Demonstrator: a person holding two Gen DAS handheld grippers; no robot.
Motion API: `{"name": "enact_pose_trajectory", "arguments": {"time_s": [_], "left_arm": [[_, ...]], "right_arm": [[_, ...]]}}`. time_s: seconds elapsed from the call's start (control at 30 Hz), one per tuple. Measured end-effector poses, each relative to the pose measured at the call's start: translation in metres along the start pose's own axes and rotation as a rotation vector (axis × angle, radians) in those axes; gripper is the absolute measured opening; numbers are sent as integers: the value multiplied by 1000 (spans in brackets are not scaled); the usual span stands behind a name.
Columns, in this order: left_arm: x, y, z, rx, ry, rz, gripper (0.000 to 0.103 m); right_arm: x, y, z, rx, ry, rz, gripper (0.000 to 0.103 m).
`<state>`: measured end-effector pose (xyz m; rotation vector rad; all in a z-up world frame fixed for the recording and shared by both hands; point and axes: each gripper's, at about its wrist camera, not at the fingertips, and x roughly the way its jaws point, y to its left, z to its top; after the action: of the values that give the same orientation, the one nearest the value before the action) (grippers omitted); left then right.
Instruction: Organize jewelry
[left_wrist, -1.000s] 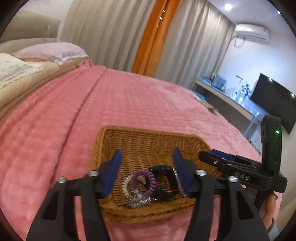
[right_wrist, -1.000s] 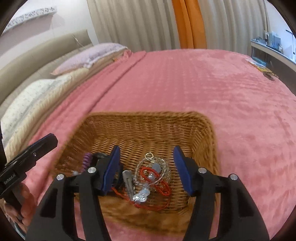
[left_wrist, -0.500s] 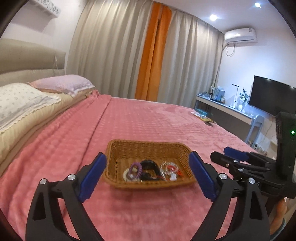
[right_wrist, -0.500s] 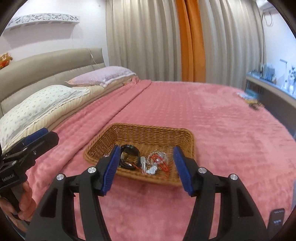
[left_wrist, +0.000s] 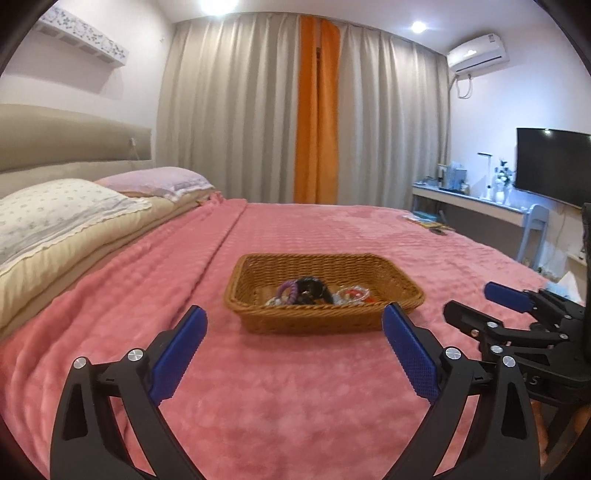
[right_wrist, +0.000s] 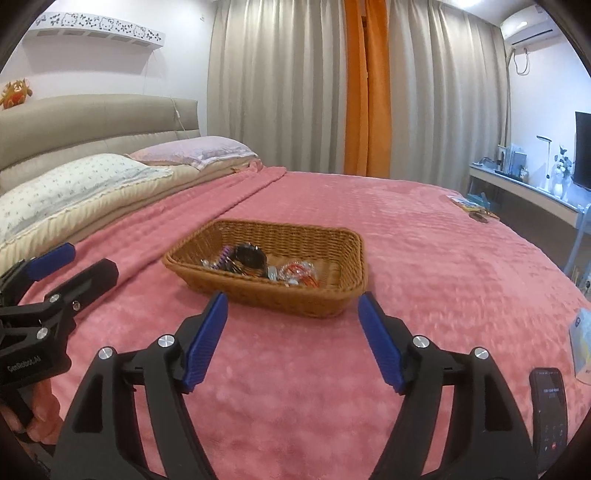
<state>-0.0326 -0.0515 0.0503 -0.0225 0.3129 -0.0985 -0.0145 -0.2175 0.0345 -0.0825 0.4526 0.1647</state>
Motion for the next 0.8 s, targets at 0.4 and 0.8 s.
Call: {"name": "enact_pose_trajectory", "arguments": {"time_s": [0.4,0.8], "left_arm": [[20,2,-26,-6,40,66,94],[22,4,-30,-22,50,69,95]], "right_arm": [[18,-9,-24,16,23,-19,70],[18,-7,-26,16,18,-15,74]]}}
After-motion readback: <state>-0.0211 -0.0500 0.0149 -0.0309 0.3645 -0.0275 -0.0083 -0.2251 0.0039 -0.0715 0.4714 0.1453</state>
